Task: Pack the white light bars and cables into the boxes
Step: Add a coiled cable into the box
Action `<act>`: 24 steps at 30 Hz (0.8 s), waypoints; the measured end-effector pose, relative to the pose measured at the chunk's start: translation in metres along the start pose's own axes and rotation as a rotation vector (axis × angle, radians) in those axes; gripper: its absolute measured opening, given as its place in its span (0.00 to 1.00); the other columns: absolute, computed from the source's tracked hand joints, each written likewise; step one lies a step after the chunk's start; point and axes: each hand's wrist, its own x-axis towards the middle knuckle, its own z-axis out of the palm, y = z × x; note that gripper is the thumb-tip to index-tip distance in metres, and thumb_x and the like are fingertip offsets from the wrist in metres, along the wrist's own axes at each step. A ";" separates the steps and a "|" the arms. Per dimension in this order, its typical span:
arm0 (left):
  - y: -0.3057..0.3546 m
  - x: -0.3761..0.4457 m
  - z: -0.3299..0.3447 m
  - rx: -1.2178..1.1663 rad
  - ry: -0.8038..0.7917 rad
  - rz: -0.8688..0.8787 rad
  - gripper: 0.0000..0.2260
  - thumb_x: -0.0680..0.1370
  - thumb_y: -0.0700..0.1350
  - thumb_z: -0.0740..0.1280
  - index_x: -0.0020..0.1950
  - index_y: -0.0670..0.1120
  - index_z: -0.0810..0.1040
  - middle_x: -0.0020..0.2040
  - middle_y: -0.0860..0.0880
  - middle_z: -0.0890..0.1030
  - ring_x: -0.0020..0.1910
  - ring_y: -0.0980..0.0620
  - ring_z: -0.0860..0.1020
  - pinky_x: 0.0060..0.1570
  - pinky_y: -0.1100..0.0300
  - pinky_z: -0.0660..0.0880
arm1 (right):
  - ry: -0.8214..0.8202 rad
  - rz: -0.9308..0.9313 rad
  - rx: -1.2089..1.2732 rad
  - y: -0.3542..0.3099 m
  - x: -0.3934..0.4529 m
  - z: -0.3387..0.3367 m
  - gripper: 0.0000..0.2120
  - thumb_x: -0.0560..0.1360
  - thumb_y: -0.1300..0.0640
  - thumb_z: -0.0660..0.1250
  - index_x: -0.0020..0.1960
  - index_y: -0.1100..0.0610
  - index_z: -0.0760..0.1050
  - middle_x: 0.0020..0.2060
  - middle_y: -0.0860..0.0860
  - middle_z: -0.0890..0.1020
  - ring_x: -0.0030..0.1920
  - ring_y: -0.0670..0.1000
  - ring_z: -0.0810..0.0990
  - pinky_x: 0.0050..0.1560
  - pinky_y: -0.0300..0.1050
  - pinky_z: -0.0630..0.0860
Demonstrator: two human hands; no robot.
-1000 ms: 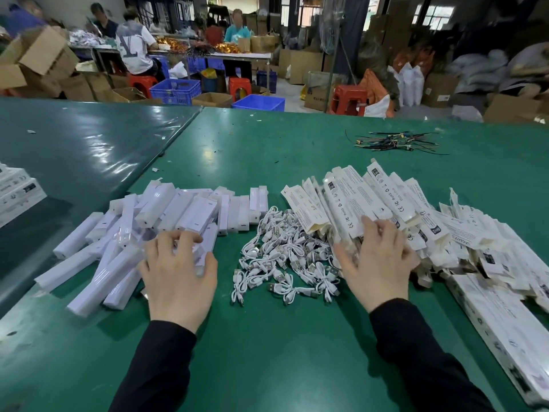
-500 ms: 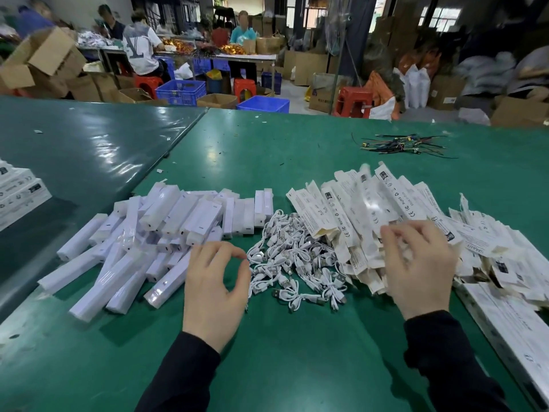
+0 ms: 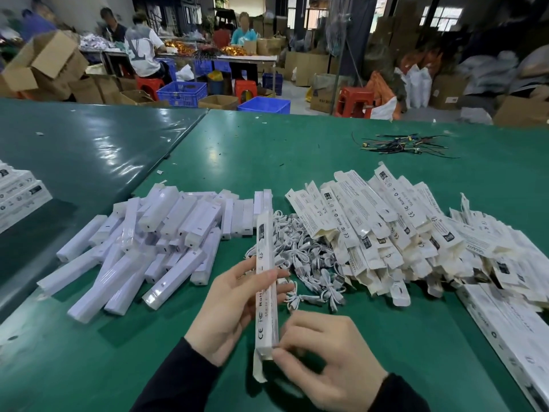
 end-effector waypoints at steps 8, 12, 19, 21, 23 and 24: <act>-0.001 -0.010 0.011 0.054 -0.174 -0.049 0.22 0.69 0.35 0.71 0.63 0.40 0.75 0.54 0.37 0.84 0.45 0.42 0.85 0.41 0.56 0.81 | 0.361 0.707 0.651 0.012 0.010 -0.011 0.18 0.68 0.44 0.71 0.53 0.54 0.76 0.45 0.50 0.85 0.40 0.48 0.83 0.38 0.41 0.79; -0.012 -0.016 0.020 0.175 -0.273 -0.057 0.24 0.63 0.34 0.79 0.56 0.39 0.76 0.50 0.36 0.84 0.46 0.39 0.84 0.40 0.55 0.81 | 0.427 0.723 0.758 0.018 0.012 -0.020 0.21 0.68 0.47 0.71 0.59 0.54 0.77 0.50 0.52 0.85 0.48 0.51 0.84 0.44 0.42 0.79; -0.018 -0.019 0.028 0.229 -0.233 -0.080 0.24 0.65 0.41 0.79 0.53 0.38 0.72 0.45 0.39 0.85 0.35 0.39 0.83 0.36 0.50 0.81 | 0.420 0.793 0.937 0.018 0.013 -0.024 0.11 0.69 0.54 0.74 0.49 0.58 0.83 0.47 0.59 0.85 0.46 0.56 0.84 0.44 0.45 0.81; -0.012 -0.017 0.024 0.180 -0.220 -0.105 0.25 0.64 0.44 0.78 0.55 0.39 0.71 0.46 0.38 0.85 0.35 0.42 0.83 0.37 0.51 0.82 | 0.371 0.811 1.038 0.017 0.014 -0.028 0.13 0.70 0.55 0.70 0.52 0.60 0.83 0.51 0.62 0.84 0.46 0.56 0.84 0.43 0.45 0.82; -0.007 -0.015 0.019 0.191 -0.238 -0.115 0.25 0.65 0.42 0.77 0.57 0.40 0.70 0.50 0.37 0.85 0.40 0.43 0.84 0.40 0.52 0.80 | 0.295 0.814 1.046 0.016 0.013 -0.028 0.13 0.71 0.54 0.68 0.53 0.57 0.83 0.50 0.60 0.85 0.44 0.54 0.85 0.42 0.44 0.81; -0.007 -0.015 0.018 0.210 -0.248 -0.114 0.25 0.66 0.41 0.76 0.59 0.40 0.70 0.50 0.38 0.84 0.42 0.42 0.84 0.41 0.51 0.80 | 0.272 0.814 1.033 0.016 0.013 -0.026 0.13 0.71 0.53 0.68 0.53 0.55 0.83 0.50 0.59 0.85 0.44 0.53 0.85 0.42 0.44 0.81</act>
